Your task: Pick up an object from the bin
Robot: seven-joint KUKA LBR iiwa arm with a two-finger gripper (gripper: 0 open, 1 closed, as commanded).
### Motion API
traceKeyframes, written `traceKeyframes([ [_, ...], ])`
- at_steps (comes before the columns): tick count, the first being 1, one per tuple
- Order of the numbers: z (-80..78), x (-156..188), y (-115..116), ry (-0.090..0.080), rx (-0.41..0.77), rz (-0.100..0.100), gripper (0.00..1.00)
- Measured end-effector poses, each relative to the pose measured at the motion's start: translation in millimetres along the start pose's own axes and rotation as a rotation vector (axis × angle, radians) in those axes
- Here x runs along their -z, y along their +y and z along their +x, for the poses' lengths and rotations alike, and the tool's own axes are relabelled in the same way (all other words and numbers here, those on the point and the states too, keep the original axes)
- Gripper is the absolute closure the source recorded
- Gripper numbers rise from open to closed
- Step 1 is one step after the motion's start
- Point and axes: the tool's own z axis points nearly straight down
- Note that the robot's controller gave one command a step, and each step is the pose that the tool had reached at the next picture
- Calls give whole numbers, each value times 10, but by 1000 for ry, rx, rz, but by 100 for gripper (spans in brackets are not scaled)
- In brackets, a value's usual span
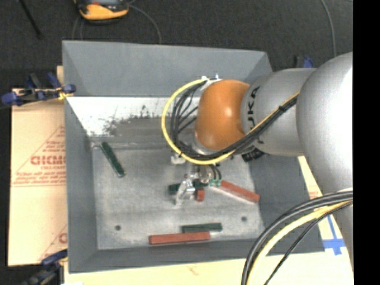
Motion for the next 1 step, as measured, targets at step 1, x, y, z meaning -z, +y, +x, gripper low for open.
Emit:
traceKeyframes([
  [1, -5, -53, -226, -2, -1, -9, 0],
])
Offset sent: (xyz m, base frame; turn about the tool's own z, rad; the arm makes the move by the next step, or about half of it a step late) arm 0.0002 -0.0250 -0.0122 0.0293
